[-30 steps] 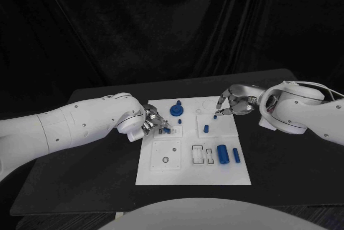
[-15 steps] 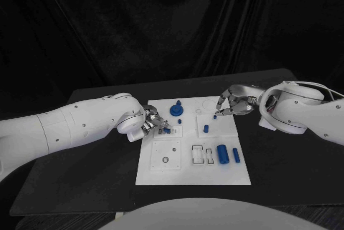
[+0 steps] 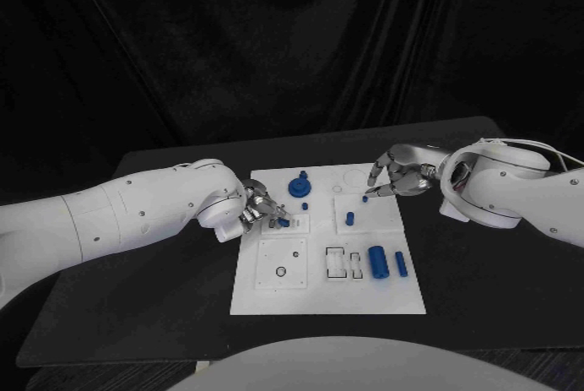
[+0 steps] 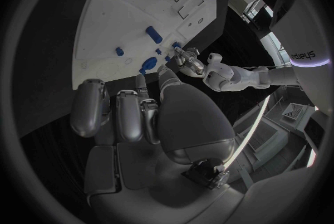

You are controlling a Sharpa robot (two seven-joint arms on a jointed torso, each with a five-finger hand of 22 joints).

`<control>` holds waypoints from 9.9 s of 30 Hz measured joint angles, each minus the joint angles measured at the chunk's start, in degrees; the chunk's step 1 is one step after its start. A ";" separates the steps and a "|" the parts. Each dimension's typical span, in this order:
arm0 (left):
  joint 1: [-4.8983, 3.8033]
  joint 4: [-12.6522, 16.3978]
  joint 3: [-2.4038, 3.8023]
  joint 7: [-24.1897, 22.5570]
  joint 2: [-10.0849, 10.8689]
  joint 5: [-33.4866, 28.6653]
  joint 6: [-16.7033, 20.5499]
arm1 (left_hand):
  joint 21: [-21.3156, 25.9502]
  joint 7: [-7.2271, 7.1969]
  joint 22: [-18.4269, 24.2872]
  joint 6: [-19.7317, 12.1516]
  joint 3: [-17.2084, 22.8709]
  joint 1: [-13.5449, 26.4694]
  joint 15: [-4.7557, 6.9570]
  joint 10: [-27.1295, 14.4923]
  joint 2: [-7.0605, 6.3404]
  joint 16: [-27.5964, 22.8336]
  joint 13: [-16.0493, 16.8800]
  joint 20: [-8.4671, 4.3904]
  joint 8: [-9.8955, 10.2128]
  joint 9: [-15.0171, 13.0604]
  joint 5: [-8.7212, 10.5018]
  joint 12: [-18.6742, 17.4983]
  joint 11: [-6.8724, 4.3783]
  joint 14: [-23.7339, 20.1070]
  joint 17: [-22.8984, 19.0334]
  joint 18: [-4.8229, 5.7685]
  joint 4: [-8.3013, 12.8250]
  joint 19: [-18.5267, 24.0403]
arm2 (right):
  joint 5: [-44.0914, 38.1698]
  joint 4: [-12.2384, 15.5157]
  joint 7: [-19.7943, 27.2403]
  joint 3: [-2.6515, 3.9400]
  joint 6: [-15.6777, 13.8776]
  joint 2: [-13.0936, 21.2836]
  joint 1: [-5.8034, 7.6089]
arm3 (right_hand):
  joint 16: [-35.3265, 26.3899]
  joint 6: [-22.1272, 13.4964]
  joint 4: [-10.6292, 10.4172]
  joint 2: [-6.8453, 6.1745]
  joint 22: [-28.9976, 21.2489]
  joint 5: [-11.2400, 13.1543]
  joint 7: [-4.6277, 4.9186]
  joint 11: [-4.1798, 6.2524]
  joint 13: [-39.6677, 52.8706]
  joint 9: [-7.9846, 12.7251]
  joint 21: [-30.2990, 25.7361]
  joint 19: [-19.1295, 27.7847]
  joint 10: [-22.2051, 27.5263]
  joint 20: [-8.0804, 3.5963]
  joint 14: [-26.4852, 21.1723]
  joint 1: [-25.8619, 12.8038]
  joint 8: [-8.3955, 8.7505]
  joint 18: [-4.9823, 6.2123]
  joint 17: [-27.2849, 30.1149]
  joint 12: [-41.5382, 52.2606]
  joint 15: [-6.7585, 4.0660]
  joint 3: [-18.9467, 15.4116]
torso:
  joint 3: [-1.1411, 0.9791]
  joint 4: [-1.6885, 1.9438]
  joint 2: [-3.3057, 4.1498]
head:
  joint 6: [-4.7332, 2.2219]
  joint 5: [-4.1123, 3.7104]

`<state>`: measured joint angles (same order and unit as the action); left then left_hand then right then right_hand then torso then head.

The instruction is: Assemble the parts on the task board

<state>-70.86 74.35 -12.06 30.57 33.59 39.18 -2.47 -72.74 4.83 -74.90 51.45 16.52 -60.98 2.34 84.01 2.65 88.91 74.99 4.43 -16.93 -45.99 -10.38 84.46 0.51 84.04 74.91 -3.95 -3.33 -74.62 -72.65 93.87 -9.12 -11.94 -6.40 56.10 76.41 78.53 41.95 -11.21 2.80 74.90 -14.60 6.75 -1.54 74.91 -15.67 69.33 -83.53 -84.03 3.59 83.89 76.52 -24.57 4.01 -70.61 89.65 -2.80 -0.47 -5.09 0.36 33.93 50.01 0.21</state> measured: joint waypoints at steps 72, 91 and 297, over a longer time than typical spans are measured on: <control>0.13 -0.17 -0.04 -2.66 -0.31 5.14 -0.88 | 0.97 -1.14 0.00 -2.48 -2.55 -5.73 0.12 -0.03 1.08 0.05 0.00 -0.23 -6.96 -5.63 -9.91 0.24 -0.52 -0.10 0.00 0.01 -1.46 -0.88 | 0.01 -0.22 -0.06 0.01 0.50 0.09 -0.64 | 0.00 0.00 0.46 0.46 0.01 -1.07 0.00 0.00 0.02 0.00 -0.20 0.00 0.00 0.00 0.00 0.46 0.00 0.00 -0.02 -0.23 0.00 0.15 | -0.03 -0.01 -0.03 | 0.00 -0.07; 0.20 4.00 -0.15 -3.51 2.25 5.28 2.29 | 0.61 -1.43 0.00 -1.57 -0.66 -6.60 0.13 0.03 -0.41 0.05 0.00 -0.88 -6.45 -5.02 -9.20 0.24 -0.59 -0.09 0.00 0.01 -0.22 -1.53 | 0.01 -0.22 -0.11 0.00 0.49 0.15 -0.73 | 0.01 0.00 0.78 0.46 0.00 -1.73 0.00 0.00 0.02 0.00 -0.44 0.00 0.00 0.00 0.00 0.46 0.00 0.00 0.03 -0.23 0.00 0.15 | -0.03 0.01 -0.03 | 0.00 -0.14; -3.28 12.13 -0.09 -9.53 9.64 24.05 17.63 | -3.03 -2.79 0.00 3.01 -19.74 5.47 1.55 -0.08 -1.20 0.72 0.00 -1.87 -9.48 -14.24 7.22 3.79 -1.94 0.12 0.00 0.00 -13.27 -7.24 | 0.97 -0.41 -0.08 0.00 -0.05 1.04 -2.10 | -0.22 -0.41 2.52 0.96 0.01 -7.13 0.01 -0.21 0.15 0.04 -1.22 0.20 0.21 0.20 0.15 1.89 0.00 0.00 0.44 -0.37 0.16 1.59 | 0.04 0.02 -0.09 | 0.00 0.19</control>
<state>-74.15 86.48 -12.15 21.05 43.23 63.23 15.16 -75.77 2.04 -74.90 54.46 -3.23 -55.51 3.89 83.93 1.44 89.62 74.99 2.55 -26.41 -60.23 -3.16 88.25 -1.43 84.16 74.91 -3.95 -16.60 -81.86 -71.67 93.46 -9.20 -11.94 -6.45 57.14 74.32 78.32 41.54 -8.69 3.76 74.91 -21.73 6.76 -1.75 75.05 -15.63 68.11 -83.33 -83.82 3.79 84.04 78.41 -24.56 4.01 -70.17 89.28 -2.64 1.12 -5.05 0.38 33.83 50.01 0.40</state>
